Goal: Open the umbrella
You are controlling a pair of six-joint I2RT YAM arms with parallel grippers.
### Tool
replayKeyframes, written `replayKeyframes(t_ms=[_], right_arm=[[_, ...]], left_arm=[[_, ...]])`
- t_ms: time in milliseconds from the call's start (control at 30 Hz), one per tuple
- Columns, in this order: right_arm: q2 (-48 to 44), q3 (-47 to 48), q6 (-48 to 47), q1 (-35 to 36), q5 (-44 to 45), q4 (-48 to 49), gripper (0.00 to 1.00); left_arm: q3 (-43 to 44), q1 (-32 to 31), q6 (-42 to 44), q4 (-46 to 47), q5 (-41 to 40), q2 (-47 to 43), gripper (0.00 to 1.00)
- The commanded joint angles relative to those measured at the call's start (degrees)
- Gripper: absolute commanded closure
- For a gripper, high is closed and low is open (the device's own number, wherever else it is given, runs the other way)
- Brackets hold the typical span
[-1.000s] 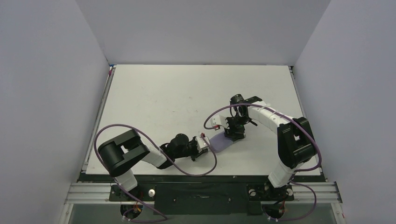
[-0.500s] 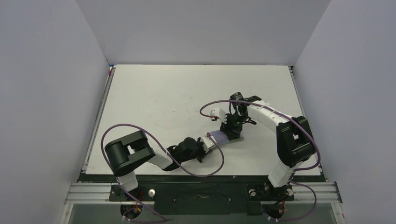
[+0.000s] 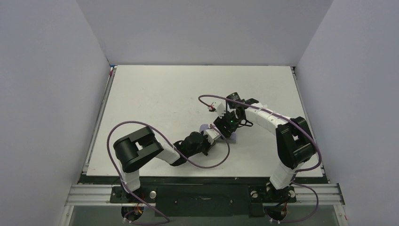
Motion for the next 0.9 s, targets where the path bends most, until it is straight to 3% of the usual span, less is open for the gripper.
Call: replayKeyframes(t_ms=[0,267,433,500,567,600,667,700,767,867], right_arm=[[3.87,-0.72,11.35,1.66,-0.6,6.31,1.0],[5.15,-0.35,19.61,1.53,0.29,10.22,1.0],[4.0,-0.86,21.27,1.17,0.08,11.38,1.0],[3.29,-1.18,21.0,0.37,0.22,11.47,0.97],[2.82,-1.06,20.99,-0.84,-0.21,10.85,0.91],[2.76,-0.68,20.96,-1.71,-0.7,10.4,0.87],[2.8,0.34,20.82,-2.72,-2.05,9.04,0.78],[2.71,0.7,20.79,-3.15,-3.27,8.45,0.68],[2.16,1.09,21.15,-4.26,-5.41,8.07,0.58],[1.57,1.93,21.8,-5.92,-8.9,6.98,0.48]], left_arm=[[3.74,-0.23,-0.51,-1.68,2.03,2.92,1.0],[4.0,0.52,0.33,-2.84,2.37,3.76,1.0],[2.78,3.79,-1.69,-5.02,6.9,1.68,1.0],[1.77,6.41,-2.98,-6.49,9.52,-1.4,0.89],[0.49,8.98,-4.22,-8.36,12.37,-5.44,0.72],[0.09,10.36,-4.99,-10.39,13.04,-7.07,0.56],[-0.52,12.27,-6.26,-14.53,14.96,-11.69,0.43],[-1.04,13.6,-6.96,-15.84,15.17,-14.64,0.4],[-1.95,15.99,-9.07,-19.56,16.29,-18.53,0.34],[-2.48,19.38,-12.02,-25.62,17.92,-22.56,0.28]])
